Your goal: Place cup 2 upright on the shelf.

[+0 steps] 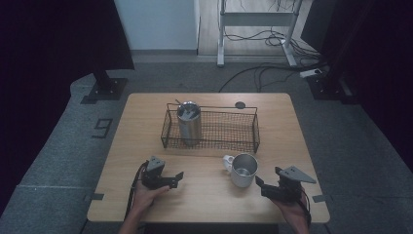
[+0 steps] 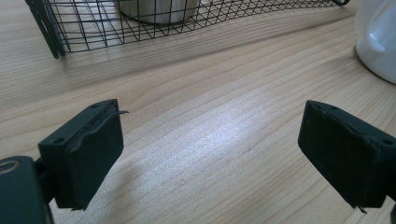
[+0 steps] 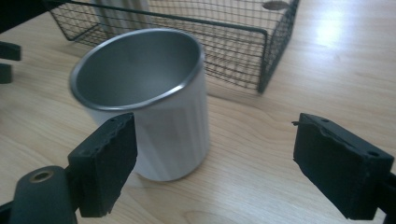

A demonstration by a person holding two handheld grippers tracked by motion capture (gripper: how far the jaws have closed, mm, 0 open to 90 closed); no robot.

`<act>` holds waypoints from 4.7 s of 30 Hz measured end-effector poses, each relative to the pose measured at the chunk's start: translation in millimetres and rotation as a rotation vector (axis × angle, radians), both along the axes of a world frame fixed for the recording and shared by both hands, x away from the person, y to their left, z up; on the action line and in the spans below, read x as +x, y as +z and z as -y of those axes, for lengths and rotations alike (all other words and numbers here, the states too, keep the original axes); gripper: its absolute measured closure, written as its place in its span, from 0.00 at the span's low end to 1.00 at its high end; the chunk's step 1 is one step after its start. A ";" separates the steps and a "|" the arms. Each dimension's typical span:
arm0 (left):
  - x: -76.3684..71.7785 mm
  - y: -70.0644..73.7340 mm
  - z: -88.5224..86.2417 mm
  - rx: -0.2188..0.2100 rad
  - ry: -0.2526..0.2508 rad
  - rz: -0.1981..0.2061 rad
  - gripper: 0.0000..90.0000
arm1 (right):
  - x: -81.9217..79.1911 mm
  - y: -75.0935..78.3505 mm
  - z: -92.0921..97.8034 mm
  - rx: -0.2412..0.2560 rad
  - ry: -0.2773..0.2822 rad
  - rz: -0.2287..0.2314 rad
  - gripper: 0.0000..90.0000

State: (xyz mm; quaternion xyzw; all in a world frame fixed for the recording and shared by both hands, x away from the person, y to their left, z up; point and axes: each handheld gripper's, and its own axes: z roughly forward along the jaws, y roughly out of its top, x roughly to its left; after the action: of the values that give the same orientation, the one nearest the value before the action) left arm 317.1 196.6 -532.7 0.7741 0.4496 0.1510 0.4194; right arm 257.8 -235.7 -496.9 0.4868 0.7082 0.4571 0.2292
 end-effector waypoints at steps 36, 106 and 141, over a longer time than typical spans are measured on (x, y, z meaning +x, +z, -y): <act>0.4 -2.3 -3.9 -0.029 0.004 -0.018 0.09 | 20.0 -2.0 -40.1 -0.006 0.109 -0.012 0.04; -2.0 5.6 -14.9 -0.070 0.021 -0.020 0.10 | 37.6 16.2 -64.3 -0.065 0.157 0.053 0.07; -2.2 4.3 -13.1 -0.063 -0.003 -0.028 0.10 | 49.2 54.0 -60.9 -0.012 0.145 0.086 0.07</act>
State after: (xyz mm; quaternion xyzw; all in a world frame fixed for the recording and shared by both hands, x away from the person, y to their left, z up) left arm 314.9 209.7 -528.3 0.7633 0.4587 0.1251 0.4375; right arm 307.0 -174.7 -442.8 0.4129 0.7339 0.4887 0.2285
